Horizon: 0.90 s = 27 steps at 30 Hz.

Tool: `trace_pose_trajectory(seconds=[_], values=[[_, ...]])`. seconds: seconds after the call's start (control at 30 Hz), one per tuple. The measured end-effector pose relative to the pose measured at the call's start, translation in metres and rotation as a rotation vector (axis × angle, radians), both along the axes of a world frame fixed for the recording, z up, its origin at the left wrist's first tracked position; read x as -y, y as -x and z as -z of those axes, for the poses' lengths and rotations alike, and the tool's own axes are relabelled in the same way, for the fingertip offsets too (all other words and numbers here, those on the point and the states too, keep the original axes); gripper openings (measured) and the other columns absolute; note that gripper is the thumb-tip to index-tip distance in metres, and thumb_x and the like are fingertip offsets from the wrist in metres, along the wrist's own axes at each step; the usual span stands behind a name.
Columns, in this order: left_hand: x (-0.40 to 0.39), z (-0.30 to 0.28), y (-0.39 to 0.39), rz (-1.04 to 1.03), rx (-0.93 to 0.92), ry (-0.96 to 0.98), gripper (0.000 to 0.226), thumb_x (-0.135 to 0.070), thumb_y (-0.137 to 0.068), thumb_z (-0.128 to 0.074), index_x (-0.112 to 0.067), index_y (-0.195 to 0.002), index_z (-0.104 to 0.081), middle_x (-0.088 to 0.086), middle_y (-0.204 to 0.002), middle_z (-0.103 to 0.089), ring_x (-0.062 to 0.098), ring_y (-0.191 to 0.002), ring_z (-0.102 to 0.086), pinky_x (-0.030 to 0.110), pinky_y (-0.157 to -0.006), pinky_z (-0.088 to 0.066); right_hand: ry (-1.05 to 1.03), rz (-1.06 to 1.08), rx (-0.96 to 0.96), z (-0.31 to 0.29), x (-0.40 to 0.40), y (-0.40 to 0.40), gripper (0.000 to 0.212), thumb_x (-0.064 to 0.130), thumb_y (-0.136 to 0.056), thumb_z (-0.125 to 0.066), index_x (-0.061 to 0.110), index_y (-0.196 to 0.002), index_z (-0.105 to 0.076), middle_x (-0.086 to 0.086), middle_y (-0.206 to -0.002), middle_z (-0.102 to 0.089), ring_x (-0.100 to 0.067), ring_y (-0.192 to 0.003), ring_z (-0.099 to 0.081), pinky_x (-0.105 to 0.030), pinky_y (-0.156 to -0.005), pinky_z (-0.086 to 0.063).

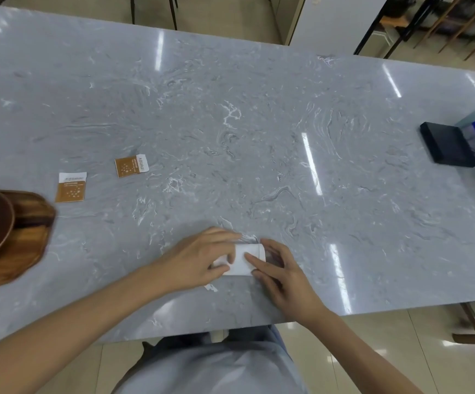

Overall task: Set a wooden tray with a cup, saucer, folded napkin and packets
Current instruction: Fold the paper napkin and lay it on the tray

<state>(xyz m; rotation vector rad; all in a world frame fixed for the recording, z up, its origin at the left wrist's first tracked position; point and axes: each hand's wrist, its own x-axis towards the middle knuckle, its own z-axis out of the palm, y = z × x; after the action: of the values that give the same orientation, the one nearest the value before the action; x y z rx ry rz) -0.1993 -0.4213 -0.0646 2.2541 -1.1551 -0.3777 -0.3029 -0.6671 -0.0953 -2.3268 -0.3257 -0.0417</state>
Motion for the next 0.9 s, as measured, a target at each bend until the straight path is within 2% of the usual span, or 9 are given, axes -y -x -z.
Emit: trace_pose_trajectory(seconds=[0.07,0.13,0.23,0.3,0.43,0.6,0.73,0.83,0.9], values=[[0.008,-0.004,-0.010,0.118,-0.070,-0.063,0.029,-0.022,-0.091,-0.063,-0.031,-0.118,-0.065,-0.009,-0.155,-0.044,0.013,-0.137,-0.043,0.024,-0.110,-0.036,-0.006,0.057,0.000,-0.001,0.000,0.000,0.034,0.024,-0.101,-0.060,0.023,-0.134,-0.067,-0.007,-0.139,-0.045,-0.009,-0.131,-0.050,-0.026,-0.111,-0.044],[0.019,-0.010,-0.020,0.209,-0.143,-0.172,0.051,-0.023,-0.090,-0.062,-0.043,-0.136,-0.054,-0.009,-0.154,-0.043,0.013,-0.132,-0.045,0.031,-0.110,-0.038,-0.024,0.173,-0.031,-0.006,-0.002,0.001,0.031,0.030,-0.099,-0.060,0.030,-0.129,-0.068,0.004,-0.129,-0.051,-0.001,-0.120,-0.054,-0.023,-0.103,-0.048],[0.033,-0.012,-0.029,0.236,-0.279,-0.249,0.068,-0.028,-0.084,-0.067,-0.056,-0.140,-0.043,-0.008,-0.135,-0.047,0.015,-0.118,-0.052,0.035,-0.101,-0.046,-0.115,0.305,-0.140,-0.015,-0.007,0.003,0.034,0.036,-0.097,-0.064,0.056,-0.123,-0.055,0.023,-0.119,-0.065,0.001,-0.111,-0.062,-0.015,-0.093,-0.050],[0.041,-0.009,-0.030,0.189,-0.329,-0.239,0.069,-0.037,-0.078,-0.073,-0.060,-0.136,-0.042,-0.011,-0.123,-0.049,0.012,-0.111,-0.054,0.035,-0.096,-0.048,-0.255,0.410,-0.217,-0.019,-0.009,0.002,0.034,0.039,-0.093,-0.066,0.058,-0.118,-0.052,0.027,-0.115,-0.068,0.001,-0.105,-0.068,-0.012,-0.089,-0.052],[0.048,-0.005,-0.025,0.063,-0.452,-0.052,0.049,-0.043,-0.078,-0.079,-0.054,-0.120,-0.057,-0.018,-0.112,-0.058,-0.003,-0.098,-0.057,0.026,-0.082,-0.051,-0.369,0.537,-0.203,-0.018,-0.015,0.004,0.032,0.028,-0.091,-0.074,0.044,-0.115,-0.059,0.025,-0.110,-0.071,-0.001,-0.101,-0.070,-0.019,-0.088,-0.057],[0.040,-0.005,-0.015,-0.144,-0.740,0.209,0.034,-0.024,-0.087,-0.077,-0.042,-0.114,-0.067,-0.009,-0.115,-0.070,0.014,-0.098,-0.072,0.033,-0.079,-0.060,-0.642,0.664,-0.177,-0.027,-0.029,0.002,0.030,0.016,-0.091,-0.076,0.025,-0.117,-0.064,0.012,-0.117,-0.073,-0.009,-0.109,-0.070,-0.025,-0.093,-0.058],[0.036,-0.009,-0.007,-0.380,-0.756,0.436,0.039,-0.013,-0.091,-0.073,-0.042,-0.115,-0.067,-0.003,-0.112,-0.072,0.025,-0.099,-0.072,0.040,-0.082,-0.062,-0.810,0.635,-0.348,-0.042,-0.056,0.005,0.047,0.034,-0.086,-0.081,0.036,-0.127,-0.058,0.016,-0.126,-0.069,-0.004,-0.114,-0.068,-0.020,-0.090,-0.057],[0.030,-0.013,-0.006,-0.429,-0.800,0.495,0.058,-0.006,-0.092,-0.067,-0.050,-0.128,-0.059,0.003,-0.115,-0.072,0.027,-0.098,-0.070,0.041,-0.088,-0.059,-0.884,0.591,-0.408,-0.048,-0.075,0.011,0.043,0.025,-0.090,-0.078,0.033,-0.127,-0.058,0.002,-0.113,-0.077,-0.018,-0.100,-0.076,-0.034,-0.080,-0.063],[0.024,-0.015,-0.004,-0.424,-0.828,0.516,0.052,-0.010,-0.089,-0.067,-0.047,-0.126,-0.063,-0.002,-0.115,-0.073,0.019,-0.098,-0.070,0.029,-0.086,-0.059,-0.861,0.601,-0.354,-0.053,-0.082,0.014,0.036,0.019,-0.090,-0.078,0.028,-0.122,-0.064,-0.002,-0.106,-0.079,-0.022,-0.095,-0.077,-0.046,-0.082,-0.064]])
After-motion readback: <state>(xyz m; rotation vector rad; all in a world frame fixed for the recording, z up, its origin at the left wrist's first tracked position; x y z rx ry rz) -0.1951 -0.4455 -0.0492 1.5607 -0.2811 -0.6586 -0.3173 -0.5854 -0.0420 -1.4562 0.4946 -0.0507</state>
